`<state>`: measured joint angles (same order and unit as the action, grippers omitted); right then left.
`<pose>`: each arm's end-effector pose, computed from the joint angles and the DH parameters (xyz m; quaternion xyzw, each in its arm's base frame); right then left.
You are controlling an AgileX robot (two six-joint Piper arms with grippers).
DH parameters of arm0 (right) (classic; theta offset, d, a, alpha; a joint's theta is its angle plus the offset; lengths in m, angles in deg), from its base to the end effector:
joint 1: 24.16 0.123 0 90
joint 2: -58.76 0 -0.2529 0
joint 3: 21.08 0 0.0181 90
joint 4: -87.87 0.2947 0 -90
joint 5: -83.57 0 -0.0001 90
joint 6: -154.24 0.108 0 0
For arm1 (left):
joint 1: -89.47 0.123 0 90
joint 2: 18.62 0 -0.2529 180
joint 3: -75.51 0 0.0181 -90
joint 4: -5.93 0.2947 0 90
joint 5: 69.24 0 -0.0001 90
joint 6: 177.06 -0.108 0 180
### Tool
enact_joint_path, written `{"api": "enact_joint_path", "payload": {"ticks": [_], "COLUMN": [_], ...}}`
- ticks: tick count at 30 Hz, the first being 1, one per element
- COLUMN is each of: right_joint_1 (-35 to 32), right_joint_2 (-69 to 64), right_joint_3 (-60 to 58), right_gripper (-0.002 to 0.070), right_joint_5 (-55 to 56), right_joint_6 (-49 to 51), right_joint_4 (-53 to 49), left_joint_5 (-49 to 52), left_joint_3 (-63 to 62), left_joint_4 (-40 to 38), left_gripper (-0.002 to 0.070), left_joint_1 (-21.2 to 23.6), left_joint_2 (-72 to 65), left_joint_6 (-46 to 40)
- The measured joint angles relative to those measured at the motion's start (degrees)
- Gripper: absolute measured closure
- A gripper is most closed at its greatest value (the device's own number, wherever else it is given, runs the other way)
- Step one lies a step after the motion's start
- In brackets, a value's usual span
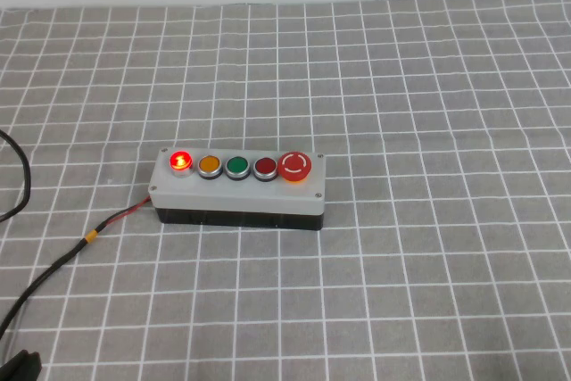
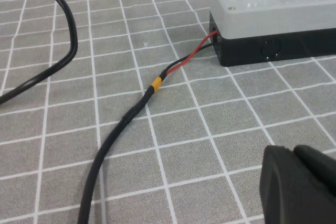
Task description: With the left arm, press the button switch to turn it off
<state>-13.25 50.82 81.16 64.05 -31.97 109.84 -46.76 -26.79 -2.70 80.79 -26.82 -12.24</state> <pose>0.1408 0.0409 0.1723 -0.0132 0.7868 0.1840 0.5891 0.1422 -0.0280 0.1645 0.1285 0.7994 -0.0308 0.5861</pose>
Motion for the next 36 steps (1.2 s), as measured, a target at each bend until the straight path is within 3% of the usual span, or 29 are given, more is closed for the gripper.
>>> {"api": "enact_joint_path", "payload": {"ticks": [31,36], "right_joint_1": [0.0,0.0], "right_joint_2": [0.0,0.0], "right_joint_3": [0.0,0.0], "right_gripper": [0.0694,0.0694], "right_joint_5": [0.0,0.0], "right_joint_6": [0.0,0.0], "right_joint_4": [0.0,0.0], "left_joint_5": [0.1,-2.5], "left_joint_3": [0.0,0.0], "left_joint_4": [0.0,-9.7], "left_gripper": [0.0678,0.0678], "left_joint_1": [0.0,0.0], "left_joint_2": [0.0,0.0], "left_joint_6": [0.0,0.7]}}
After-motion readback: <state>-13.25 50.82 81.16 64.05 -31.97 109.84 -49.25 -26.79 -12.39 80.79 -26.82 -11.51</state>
